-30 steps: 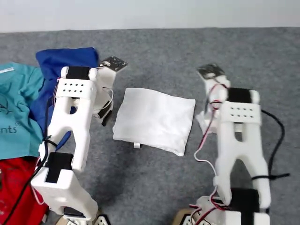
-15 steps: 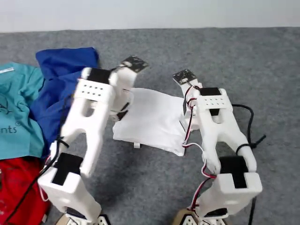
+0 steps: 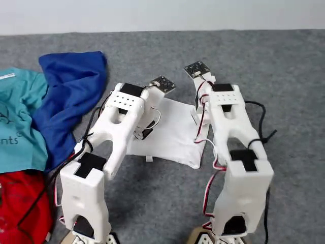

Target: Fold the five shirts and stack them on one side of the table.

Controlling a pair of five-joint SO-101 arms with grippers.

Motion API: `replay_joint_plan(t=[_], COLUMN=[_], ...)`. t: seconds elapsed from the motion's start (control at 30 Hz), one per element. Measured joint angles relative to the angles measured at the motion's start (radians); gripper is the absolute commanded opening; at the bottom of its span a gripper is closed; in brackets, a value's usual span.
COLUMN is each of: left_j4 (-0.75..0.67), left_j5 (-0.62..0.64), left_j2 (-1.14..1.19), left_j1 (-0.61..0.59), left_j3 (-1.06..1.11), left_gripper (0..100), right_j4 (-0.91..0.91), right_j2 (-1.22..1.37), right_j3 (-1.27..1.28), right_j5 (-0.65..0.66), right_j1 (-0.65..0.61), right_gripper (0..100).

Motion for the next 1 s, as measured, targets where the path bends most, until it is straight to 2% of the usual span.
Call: replay_joint_plan(t=[0.27, 0.5, 0.73, 0.87, 1.0], left_j4=[-0.003, 0.029, 0.066, 0.068, 0.069], left_j5=[-0.041, -0.048, -0.048, -0.044, 0.023], left_j2=[0.006, -0.009, -0.152, -0.236, -0.307], left_j1=[0.003, 0.003, 0.003, -0.021, -0.104], left_j3=[0.002, 0.002, 0.002, 0.002, 0.002], left_gripper=[1, 1, 1, 1, 1], right_j4=[0.137, 0.385, 0.661, 0.666, 0.667], right_j2=[0.196, 0.212, 0.212, 0.212, 0.101], right_j3=[-0.301, -0.545, -0.756, -0.767, -0.643], right_j5=[0.002, 0.002, -0.011, -0.094, -0.152], right_j1=[0.018, 0.025, -0.038, -0.055, -0.075], right_gripper=[0.9, 0.9, 0.9, 0.9, 0.9])
